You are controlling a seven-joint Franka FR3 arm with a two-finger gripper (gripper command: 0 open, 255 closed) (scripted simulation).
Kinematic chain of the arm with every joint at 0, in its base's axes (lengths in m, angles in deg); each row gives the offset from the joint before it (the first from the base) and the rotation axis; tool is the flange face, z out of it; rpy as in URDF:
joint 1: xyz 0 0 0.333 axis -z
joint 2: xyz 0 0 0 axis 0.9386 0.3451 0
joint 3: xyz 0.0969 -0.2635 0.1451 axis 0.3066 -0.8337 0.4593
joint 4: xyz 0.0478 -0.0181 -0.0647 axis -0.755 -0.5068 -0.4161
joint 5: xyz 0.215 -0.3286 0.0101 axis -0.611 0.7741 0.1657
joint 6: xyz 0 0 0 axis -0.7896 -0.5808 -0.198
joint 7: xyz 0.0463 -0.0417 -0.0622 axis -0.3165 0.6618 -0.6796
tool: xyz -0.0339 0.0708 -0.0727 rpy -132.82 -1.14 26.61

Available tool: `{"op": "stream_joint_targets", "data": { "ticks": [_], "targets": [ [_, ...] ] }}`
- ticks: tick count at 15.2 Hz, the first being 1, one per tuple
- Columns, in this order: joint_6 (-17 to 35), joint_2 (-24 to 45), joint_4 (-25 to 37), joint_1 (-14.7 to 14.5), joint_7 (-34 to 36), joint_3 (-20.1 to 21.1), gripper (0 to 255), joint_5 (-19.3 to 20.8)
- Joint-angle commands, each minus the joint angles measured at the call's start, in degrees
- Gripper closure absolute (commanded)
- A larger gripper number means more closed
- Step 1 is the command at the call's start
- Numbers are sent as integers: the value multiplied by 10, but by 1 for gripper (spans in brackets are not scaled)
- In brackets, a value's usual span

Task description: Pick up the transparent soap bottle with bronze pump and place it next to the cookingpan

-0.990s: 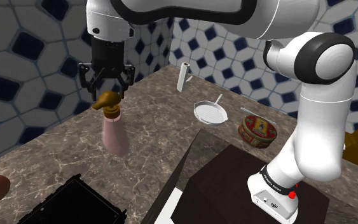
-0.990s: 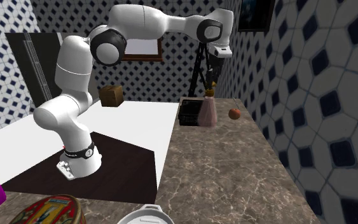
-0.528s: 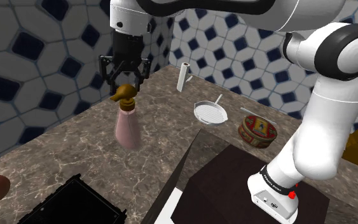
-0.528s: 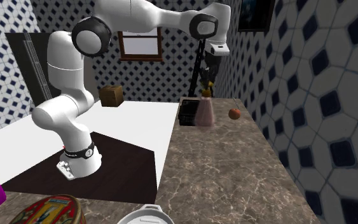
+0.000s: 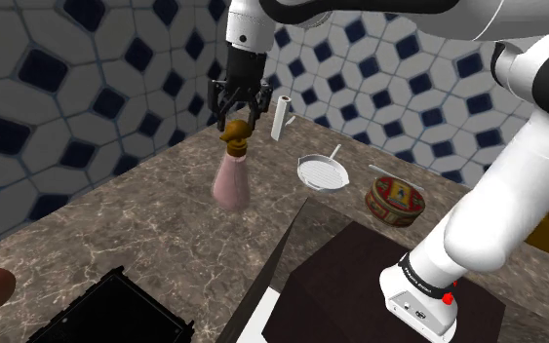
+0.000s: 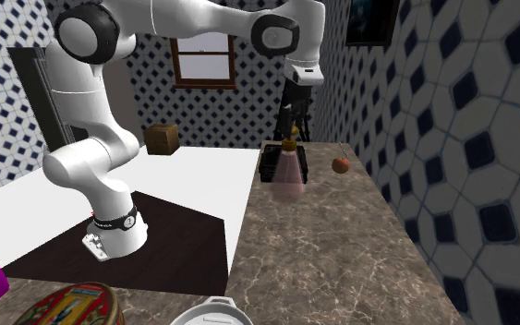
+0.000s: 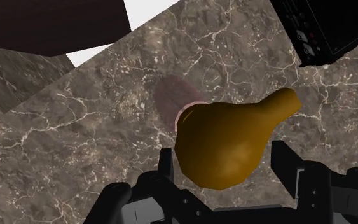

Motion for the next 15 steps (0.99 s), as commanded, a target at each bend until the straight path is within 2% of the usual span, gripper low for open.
{"op": "stream_joint_targets", "data": {
  "ticks": [1, 8, 15],
  "targets": [
    [-2, -32, -31, 20, -36, -13, 255, -15],
    [-12, -108, -110, 69, -144, -66, 255, -41],
    [-27, -153, -156, 112, -246, -125, 255, -39]
  ]
}}
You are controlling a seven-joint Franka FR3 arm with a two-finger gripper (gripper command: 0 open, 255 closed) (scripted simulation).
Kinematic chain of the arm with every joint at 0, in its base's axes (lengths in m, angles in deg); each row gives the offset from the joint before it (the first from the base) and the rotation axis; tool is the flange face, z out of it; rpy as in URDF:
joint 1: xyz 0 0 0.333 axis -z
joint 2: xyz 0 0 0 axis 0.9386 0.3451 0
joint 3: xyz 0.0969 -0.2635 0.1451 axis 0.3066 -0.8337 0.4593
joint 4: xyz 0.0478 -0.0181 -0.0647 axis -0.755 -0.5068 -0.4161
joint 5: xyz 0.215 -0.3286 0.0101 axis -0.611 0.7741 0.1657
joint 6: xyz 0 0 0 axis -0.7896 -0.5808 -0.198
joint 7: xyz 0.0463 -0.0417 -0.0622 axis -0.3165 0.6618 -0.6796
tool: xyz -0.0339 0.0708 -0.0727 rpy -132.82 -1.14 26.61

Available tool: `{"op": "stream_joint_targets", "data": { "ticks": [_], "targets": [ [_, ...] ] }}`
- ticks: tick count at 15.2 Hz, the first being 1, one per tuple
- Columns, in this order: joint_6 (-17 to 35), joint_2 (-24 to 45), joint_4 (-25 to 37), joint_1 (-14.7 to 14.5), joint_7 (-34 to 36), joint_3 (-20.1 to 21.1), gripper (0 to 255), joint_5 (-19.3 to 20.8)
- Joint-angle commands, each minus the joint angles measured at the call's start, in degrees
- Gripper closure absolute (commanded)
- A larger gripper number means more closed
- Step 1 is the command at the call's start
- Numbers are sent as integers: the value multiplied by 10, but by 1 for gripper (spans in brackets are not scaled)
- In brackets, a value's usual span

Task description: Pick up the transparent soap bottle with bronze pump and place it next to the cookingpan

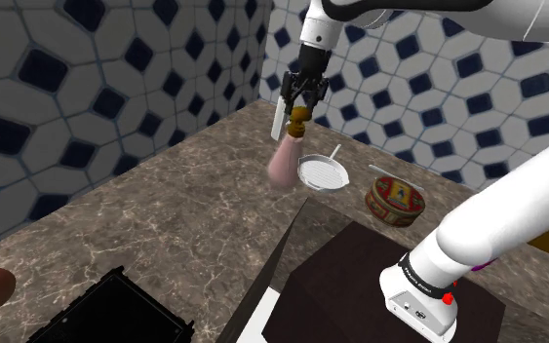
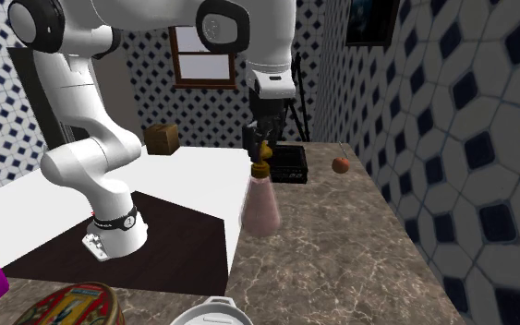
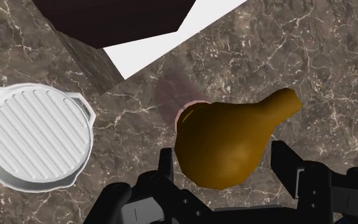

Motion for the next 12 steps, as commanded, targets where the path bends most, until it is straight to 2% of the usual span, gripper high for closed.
{"op": "stream_joint_targets", "data": {
  "ticks": [1, 12],
  "targets": [
    [-4, -14, -14, 12, -30, -17, 255, 1],
    [-27, -15, -15, 78, -179, -109, 255, 35]
  ]
}}
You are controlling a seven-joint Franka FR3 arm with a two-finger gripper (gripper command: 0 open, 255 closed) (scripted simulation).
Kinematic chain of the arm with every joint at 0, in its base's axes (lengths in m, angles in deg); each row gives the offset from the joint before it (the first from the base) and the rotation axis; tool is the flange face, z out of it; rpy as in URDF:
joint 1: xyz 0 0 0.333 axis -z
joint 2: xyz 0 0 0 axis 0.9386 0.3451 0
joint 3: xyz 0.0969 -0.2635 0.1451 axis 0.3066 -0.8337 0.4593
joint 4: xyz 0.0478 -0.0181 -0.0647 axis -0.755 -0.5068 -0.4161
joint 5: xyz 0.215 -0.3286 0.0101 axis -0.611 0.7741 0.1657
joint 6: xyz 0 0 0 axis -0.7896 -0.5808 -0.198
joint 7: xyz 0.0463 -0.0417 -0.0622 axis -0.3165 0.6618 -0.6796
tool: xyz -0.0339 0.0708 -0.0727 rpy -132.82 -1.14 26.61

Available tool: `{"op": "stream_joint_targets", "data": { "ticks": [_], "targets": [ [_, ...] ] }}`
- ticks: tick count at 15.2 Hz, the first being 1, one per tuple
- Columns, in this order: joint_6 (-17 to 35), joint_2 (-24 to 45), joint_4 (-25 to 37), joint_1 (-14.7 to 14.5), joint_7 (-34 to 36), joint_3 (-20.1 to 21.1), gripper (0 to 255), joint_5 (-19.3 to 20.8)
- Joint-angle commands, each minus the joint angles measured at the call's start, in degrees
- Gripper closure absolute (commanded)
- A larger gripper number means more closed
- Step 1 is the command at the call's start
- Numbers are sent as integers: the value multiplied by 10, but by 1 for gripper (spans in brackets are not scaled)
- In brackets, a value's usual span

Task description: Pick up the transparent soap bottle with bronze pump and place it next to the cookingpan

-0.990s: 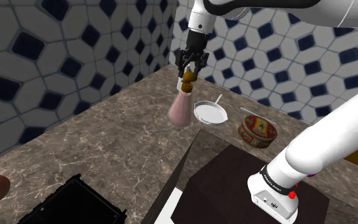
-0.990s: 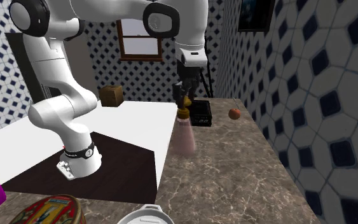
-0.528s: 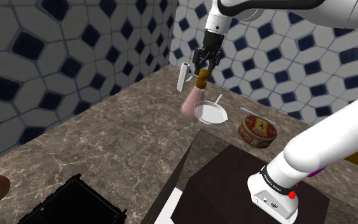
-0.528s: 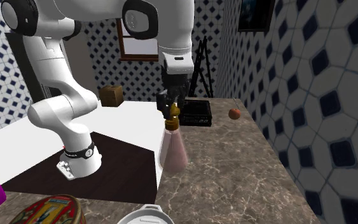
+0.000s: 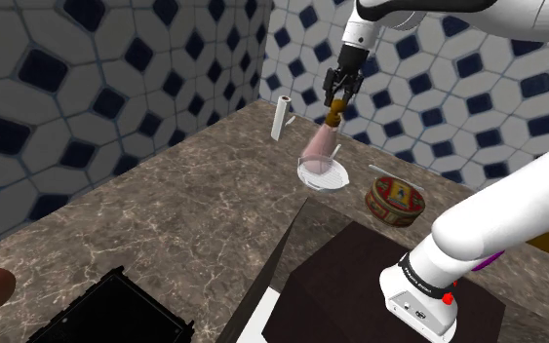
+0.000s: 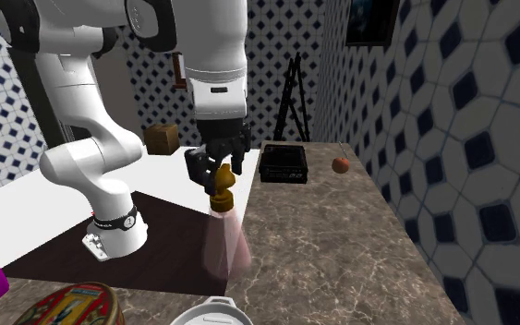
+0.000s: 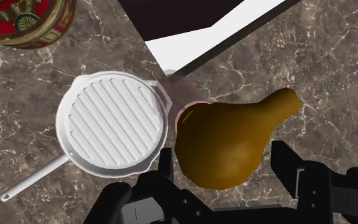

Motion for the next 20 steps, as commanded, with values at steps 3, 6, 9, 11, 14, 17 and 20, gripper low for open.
{"op": "stream_joint_targets", "data": {
  "ticks": [3, 6, 9, 11, 14, 17, 20],
  "targets": [
    [-6, 16, 16, 24, -53, -32, 255, 14],
    [-13, 33, 35, 42, -92, -55, 255, 24],
    [-20, 55, 60, 60, -130, -77, 255, 32],
    [-25, 72, 80, 72, -155, -91, 255, 36],
    [-34, 101, 116, 90, -192, -111, 255, 41],
    [-44, 136, 159, 109, -229, -130, 255, 43],
    [-58, 176, 209, 129, -266, -147, 255, 43]
  ]
}}
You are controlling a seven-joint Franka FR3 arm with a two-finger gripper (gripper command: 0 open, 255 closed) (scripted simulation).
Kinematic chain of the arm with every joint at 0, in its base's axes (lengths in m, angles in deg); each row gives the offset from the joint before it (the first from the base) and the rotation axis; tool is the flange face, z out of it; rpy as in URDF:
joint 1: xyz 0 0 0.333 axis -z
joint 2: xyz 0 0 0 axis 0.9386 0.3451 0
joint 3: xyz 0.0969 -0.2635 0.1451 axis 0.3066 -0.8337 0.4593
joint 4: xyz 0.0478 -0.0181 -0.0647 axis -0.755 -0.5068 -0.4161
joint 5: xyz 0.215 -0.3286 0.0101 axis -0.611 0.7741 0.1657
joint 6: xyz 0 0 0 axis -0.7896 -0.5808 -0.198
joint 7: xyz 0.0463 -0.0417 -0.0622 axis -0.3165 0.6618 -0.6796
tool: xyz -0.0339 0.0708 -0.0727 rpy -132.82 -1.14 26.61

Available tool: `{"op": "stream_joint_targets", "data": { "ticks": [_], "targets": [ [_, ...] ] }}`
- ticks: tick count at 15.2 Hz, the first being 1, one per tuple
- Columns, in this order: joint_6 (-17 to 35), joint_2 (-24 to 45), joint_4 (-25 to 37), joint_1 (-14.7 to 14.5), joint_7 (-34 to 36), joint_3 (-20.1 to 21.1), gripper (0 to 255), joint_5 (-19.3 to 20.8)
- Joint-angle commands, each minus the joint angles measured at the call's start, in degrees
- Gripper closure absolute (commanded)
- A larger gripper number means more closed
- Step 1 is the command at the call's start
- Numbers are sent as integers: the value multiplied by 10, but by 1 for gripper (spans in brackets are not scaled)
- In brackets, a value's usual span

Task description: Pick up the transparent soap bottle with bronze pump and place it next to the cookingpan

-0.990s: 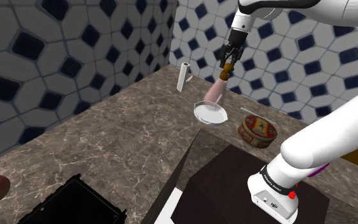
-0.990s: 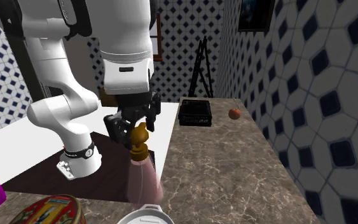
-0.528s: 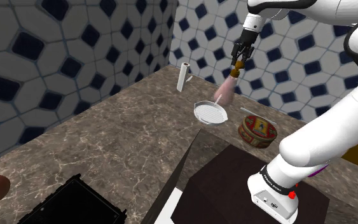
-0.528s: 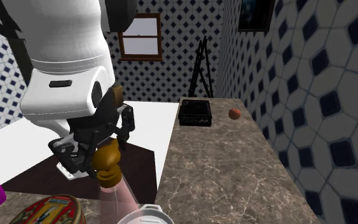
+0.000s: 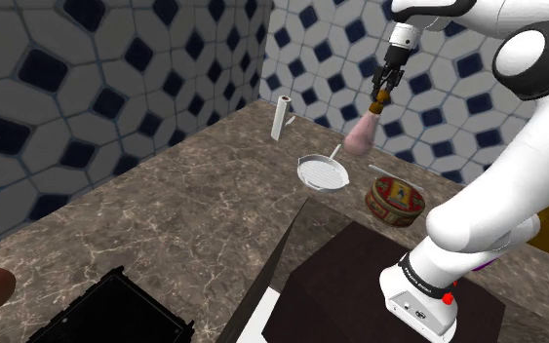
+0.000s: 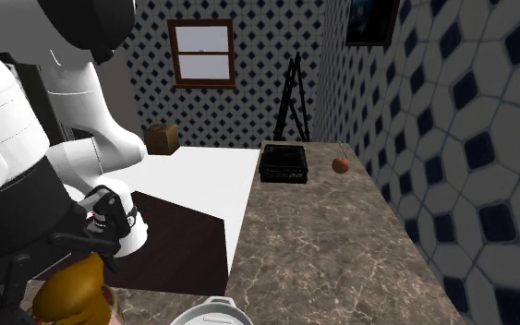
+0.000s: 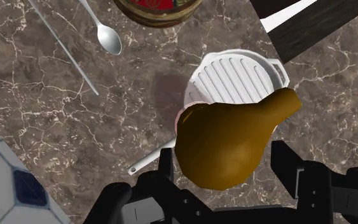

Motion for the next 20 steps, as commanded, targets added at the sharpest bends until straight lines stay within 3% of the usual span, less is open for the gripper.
{"op": "stream_joint_targets", "data": {
  "ticks": [1, 8, 14, 20],
  "targets": [
    [-10, 27, 36, 13, -23, -10, 255, -1],
    [-63, 151, 207, 71, -102, -39, 255, -16],
    [-155, 307, 452, 139, -152, -47, 255, -41],
    [-87, 276, 352, 128, -155, -49, 255, -35]
  ]
}}
